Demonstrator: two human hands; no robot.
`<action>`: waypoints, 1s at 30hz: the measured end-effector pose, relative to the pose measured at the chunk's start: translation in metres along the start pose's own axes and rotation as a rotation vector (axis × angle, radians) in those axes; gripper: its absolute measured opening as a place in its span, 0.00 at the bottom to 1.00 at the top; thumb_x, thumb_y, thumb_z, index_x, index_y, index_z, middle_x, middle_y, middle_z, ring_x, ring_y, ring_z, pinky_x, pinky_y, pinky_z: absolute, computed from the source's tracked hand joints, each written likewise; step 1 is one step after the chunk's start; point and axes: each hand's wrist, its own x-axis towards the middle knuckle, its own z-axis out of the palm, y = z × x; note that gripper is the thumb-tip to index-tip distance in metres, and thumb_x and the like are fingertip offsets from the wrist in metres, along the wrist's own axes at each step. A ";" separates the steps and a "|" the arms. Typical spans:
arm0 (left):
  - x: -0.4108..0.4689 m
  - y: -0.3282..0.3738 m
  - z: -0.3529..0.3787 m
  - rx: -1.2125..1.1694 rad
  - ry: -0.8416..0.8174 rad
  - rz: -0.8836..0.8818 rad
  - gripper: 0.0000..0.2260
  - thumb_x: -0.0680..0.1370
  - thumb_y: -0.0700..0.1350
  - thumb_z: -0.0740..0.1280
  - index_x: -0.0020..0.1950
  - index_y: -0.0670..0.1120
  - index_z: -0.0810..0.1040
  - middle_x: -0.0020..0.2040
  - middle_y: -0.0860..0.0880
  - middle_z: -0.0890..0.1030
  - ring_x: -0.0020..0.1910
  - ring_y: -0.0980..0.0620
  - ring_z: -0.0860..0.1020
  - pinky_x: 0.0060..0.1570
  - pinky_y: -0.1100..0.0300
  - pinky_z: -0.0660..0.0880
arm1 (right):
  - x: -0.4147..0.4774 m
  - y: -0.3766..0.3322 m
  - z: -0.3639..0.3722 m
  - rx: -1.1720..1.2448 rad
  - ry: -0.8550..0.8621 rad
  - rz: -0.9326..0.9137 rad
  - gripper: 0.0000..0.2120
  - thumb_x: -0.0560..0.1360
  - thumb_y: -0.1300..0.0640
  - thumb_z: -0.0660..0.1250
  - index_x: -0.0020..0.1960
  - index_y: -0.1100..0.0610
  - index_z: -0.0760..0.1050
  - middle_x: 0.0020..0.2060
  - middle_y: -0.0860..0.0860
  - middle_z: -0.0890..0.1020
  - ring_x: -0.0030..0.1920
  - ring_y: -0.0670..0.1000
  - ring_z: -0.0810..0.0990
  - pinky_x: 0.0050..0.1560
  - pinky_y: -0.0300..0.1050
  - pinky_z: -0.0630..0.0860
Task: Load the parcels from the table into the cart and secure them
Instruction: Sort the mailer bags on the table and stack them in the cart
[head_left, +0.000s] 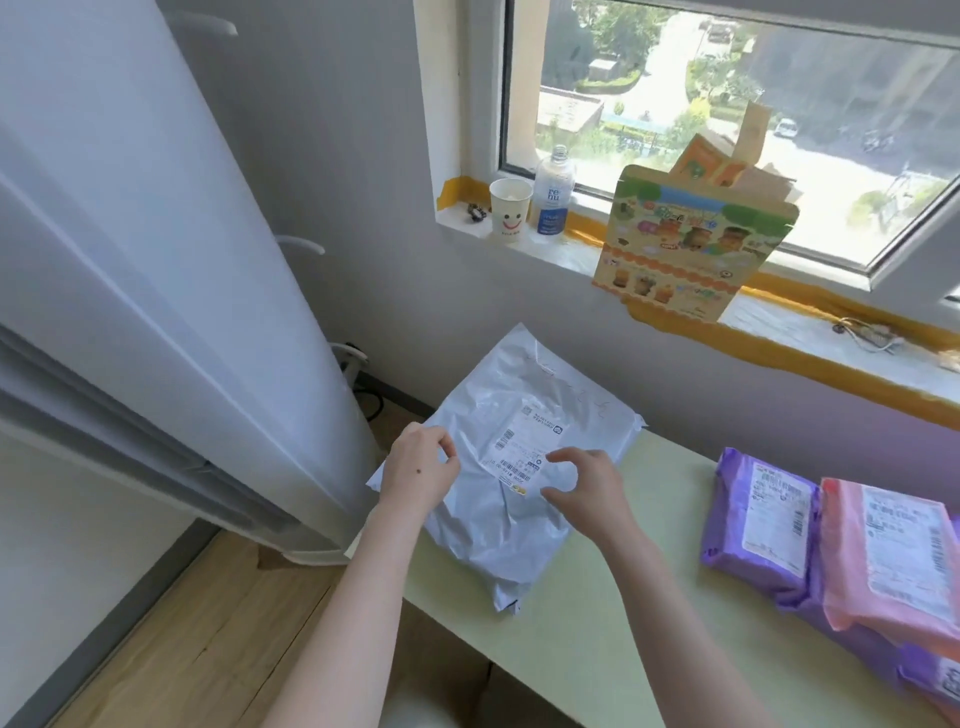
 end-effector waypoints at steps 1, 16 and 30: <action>0.009 -0.002 0.002 0.008 -0.012 0.007 0.04 0.77 0.40 0.64 0.43 0.46 0.77 0.53 0.48 0.73 0.45 0.49 0.74 0.38 0.59 0.72 | 0.002 0.003 0.004 -0.010 0.003 0.042 0.22 0.70 0.59 0.72 0.63 0.49 0.75 0.62 0.55 0.69 0.63 0.58 0.70 0.61 0.40 0.62; 0.106 -0.018 0.011 -0.014 -0.373 0.138 0.28 0.77 0.40 0.66 0.75 0.47 0.61 0.63 0.42 0.74 0.64 0.42 0.70 0.59 0.53 0.68 | 0.003 -0.003 0.039 0.369 0.383 0.542 0.43 0.71 0.63 0.72 0.77 0.59 0.50 0.68 0.61 0.66 0.63 0.59 0.71 0.60 0.43 0.67; 0.132 -0.032 0.010 -0.246 -0.526 -0.060 0.25 0.75 0.45 0.70 0.70 0.42 0.70 0.62 0.42 0.77 0.59 0.43 0.76 0.62 0.48 0.72 | -0.030 -0.015 0.057 0.461 0.672 0.624 0.11 0.72 0.66 0.68 0.53 0.59 0.79 0.41 0.53 0.83 0.42 0.51 0.78 0.42 0.40 0.68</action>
